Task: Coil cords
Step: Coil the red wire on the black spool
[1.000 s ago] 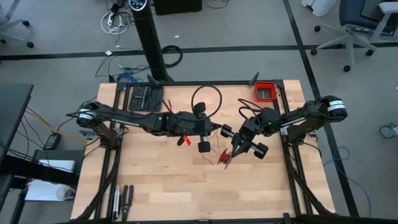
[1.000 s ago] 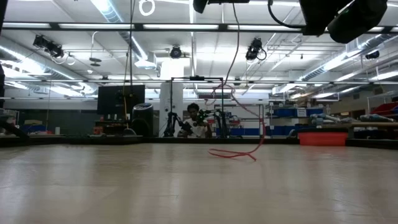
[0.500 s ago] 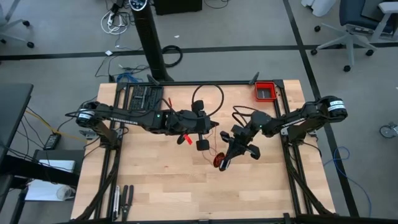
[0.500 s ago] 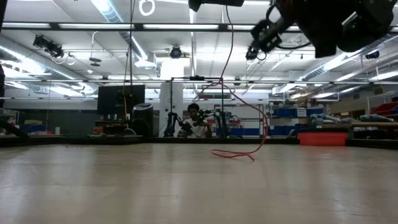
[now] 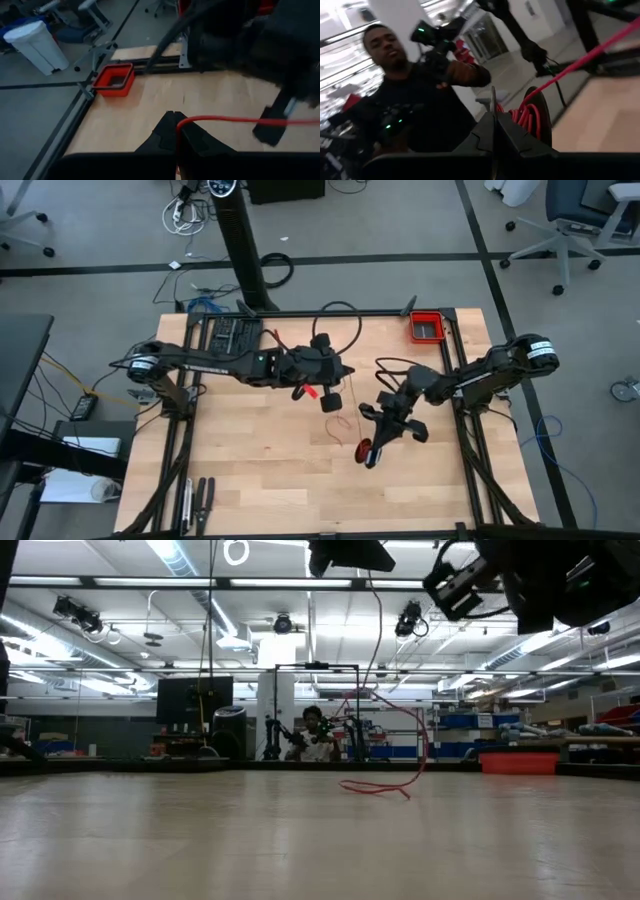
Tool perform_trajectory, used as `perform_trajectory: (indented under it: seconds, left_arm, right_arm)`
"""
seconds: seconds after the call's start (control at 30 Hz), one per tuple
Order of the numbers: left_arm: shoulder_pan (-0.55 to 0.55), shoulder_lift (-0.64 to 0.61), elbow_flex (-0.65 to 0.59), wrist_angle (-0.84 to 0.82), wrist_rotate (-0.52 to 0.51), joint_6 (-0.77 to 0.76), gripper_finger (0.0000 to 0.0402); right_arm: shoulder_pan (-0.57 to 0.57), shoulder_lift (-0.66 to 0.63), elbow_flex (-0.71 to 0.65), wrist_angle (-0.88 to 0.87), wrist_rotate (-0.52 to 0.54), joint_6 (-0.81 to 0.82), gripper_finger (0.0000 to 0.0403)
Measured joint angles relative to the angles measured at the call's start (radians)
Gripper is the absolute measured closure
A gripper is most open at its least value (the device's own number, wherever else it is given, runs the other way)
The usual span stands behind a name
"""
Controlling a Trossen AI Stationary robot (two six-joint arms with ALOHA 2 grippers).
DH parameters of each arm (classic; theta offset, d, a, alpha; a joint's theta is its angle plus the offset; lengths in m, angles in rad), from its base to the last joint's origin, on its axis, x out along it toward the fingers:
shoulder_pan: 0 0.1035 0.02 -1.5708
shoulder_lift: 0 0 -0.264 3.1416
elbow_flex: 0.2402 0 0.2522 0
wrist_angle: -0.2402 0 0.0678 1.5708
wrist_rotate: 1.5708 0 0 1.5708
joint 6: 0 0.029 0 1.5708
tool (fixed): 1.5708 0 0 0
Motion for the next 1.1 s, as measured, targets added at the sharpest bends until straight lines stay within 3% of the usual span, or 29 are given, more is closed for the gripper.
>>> perform_trajectory:
  seconds: [0.43, 0.7, 0.93, 1.1]
  left_arm:
    - [-0.006, 0.064, 0.000, 0.004, 0.045, -0.077, 0.0402]
    - [-0.018, 0.066, -0.001, 0.017, 0.184, -0.130, 0.0402]
    - [-0.049, 0.066, -0.001, 0.001, 0.226, -0.154, 0.0402]
    - [-0.049, 0.066, -0.001, -0.029, 0.259, -0.181, 0.0402]
  right_arm:
    - [0.005, -0.001, 0.000, 0.301, -0.096, -0.002, 0.0398]
    - [-0.001, 0.000, 0.001, 0.337, -0.046, -0.045, 0.0398]
    - [-0.045, 0.000, 0.001, 0.365, -0.010, -0.051, 0.0398]
    - [-0.083, 0.000, 0.001, 0.250, -0.001, -0.028, 0.0398]
